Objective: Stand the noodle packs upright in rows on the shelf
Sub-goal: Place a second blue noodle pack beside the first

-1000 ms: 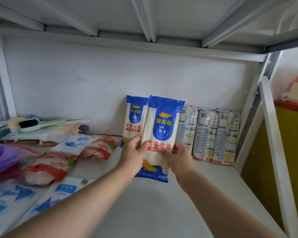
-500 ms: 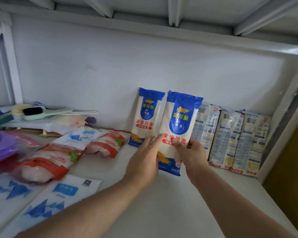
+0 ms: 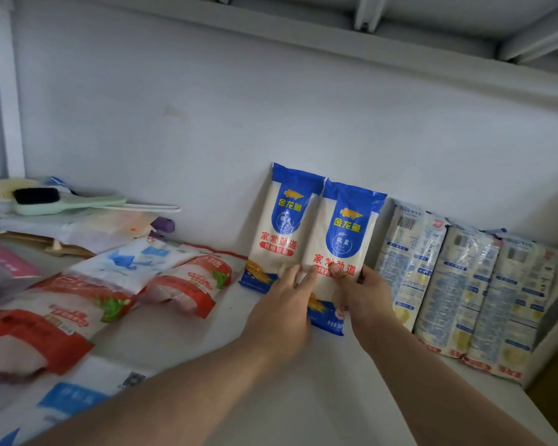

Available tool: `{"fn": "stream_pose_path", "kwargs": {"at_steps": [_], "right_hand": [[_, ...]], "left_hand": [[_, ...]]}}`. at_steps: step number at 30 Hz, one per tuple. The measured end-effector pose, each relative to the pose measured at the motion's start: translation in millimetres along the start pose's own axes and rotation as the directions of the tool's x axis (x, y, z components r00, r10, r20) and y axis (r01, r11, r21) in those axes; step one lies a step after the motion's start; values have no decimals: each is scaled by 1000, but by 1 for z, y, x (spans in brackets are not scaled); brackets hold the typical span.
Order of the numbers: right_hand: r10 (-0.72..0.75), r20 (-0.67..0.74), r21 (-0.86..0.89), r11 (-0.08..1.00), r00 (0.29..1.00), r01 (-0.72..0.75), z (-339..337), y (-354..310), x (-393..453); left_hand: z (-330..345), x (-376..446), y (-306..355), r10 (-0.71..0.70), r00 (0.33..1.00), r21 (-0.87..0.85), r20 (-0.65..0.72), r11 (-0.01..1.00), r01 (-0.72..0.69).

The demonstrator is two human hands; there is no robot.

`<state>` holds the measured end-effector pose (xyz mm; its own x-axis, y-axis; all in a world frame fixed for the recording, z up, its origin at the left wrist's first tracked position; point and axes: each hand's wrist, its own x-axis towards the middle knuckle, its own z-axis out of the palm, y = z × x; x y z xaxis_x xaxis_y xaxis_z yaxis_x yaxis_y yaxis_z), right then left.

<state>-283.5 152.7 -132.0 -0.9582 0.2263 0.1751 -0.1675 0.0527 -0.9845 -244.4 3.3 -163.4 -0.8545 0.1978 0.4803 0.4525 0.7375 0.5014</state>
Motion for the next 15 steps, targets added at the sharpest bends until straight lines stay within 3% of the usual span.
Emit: {"fn": "stream_pose_path", "kwargs": {"at_steps": [15], "right_hand": [[49, -26, 19, 999, 998, -49, 4, 14, 33]], "left_hand": [[18, 12, -4, -20, 999, 48, 42, 999, 18]]}}
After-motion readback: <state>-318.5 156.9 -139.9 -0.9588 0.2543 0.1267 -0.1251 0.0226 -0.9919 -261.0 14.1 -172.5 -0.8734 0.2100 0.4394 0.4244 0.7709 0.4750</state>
